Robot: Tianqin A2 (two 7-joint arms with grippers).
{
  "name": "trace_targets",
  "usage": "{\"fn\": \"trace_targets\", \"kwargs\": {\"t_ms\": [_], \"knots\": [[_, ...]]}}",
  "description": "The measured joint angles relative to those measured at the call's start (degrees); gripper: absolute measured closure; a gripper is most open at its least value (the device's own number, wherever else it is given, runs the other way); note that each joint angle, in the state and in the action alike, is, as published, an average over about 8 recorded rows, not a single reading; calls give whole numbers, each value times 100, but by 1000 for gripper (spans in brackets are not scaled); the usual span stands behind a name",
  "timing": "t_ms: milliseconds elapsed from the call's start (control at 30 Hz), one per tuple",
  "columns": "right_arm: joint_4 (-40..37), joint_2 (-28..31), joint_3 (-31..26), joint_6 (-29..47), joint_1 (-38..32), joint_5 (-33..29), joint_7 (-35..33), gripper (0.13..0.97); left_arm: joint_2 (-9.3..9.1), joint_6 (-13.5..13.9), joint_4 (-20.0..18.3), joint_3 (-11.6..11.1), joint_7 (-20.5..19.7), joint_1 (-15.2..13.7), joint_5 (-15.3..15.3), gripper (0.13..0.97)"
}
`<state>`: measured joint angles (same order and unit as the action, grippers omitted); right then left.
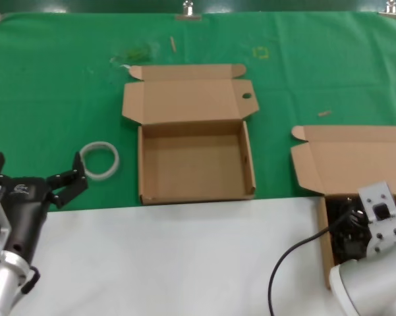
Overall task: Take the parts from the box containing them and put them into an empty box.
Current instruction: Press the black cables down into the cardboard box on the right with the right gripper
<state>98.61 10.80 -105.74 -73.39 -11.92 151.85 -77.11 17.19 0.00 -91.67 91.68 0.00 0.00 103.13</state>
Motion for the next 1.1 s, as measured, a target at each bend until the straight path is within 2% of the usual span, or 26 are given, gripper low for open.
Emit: {"fn": "trace_targets", "kwargs": {"t_ms": [233,500,767,1100], "knots": [[-562,-2,24,-378,-702,434,-1795,129,0,0,0,0,0,0,0,132],[-883,-8,624,-178,-904,563,-3360,129,0,0,0,0,0,0,0,132],[-1116,-23,1102,101,-884,583,-3921,129,0,0,0,0,0,0,0,132],[-1377,-28,1323,431,-893,586,-4013,129,0,0,0,0,0,0,0,132]]}}
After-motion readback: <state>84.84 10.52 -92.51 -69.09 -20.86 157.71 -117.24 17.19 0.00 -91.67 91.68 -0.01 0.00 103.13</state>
